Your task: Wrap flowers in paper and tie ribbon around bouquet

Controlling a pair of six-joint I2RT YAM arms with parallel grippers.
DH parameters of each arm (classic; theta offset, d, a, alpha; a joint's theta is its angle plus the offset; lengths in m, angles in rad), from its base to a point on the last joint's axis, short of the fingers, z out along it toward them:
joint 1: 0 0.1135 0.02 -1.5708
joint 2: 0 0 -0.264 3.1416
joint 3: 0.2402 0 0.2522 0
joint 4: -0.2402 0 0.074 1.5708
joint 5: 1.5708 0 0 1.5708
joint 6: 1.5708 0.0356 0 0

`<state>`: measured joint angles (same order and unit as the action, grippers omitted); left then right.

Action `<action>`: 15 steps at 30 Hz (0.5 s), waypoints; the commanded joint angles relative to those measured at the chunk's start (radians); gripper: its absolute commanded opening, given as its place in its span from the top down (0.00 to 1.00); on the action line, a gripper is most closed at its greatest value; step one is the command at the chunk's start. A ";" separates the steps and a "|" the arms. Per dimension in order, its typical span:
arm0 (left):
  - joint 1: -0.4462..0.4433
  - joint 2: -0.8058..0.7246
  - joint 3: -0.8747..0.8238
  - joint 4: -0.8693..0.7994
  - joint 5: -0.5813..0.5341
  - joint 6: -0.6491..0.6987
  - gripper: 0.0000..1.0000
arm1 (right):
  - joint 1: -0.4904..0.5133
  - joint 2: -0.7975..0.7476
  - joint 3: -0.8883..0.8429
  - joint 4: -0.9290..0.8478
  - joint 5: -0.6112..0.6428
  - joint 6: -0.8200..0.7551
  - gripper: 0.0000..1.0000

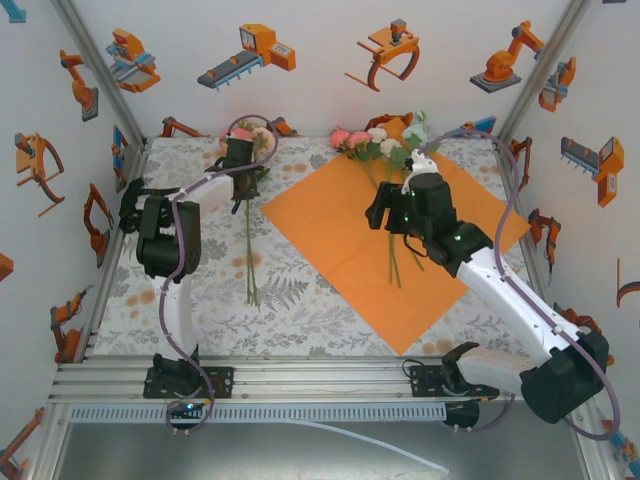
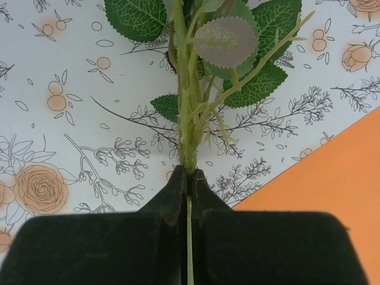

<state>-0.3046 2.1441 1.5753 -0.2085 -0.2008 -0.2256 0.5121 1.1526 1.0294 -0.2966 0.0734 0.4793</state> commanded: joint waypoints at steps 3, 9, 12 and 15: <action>0.006 -0.122 0.010 -0.040 0.064 -0.065 1.00 | -0.001 -0.047 0.006 0.001 0.050 0.015 0.27; 0.006 -0.292 -0.042 0.059 0.188 -0.219 1.00 | -0.001 -0.085 0.001 -0.001 0.070 0.026 0.26; 0.003 -0.329 -0.054 0.160 0.272 -0.335 1.00 | -0.001 -0.105 -0.006 -0.003 0.084 0.030 0.26; -0.029 -0.293 -0.042 0.354 0.359 -0.499 1.00 | -0.001 -0.128 -0.013 -0.003 0.099 0.038 0.25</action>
<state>-0.3080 1.8236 1.5356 -0.0437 0.0380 -0.5365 0.5121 1.0554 1.0290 -0.2989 0.1329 0.4980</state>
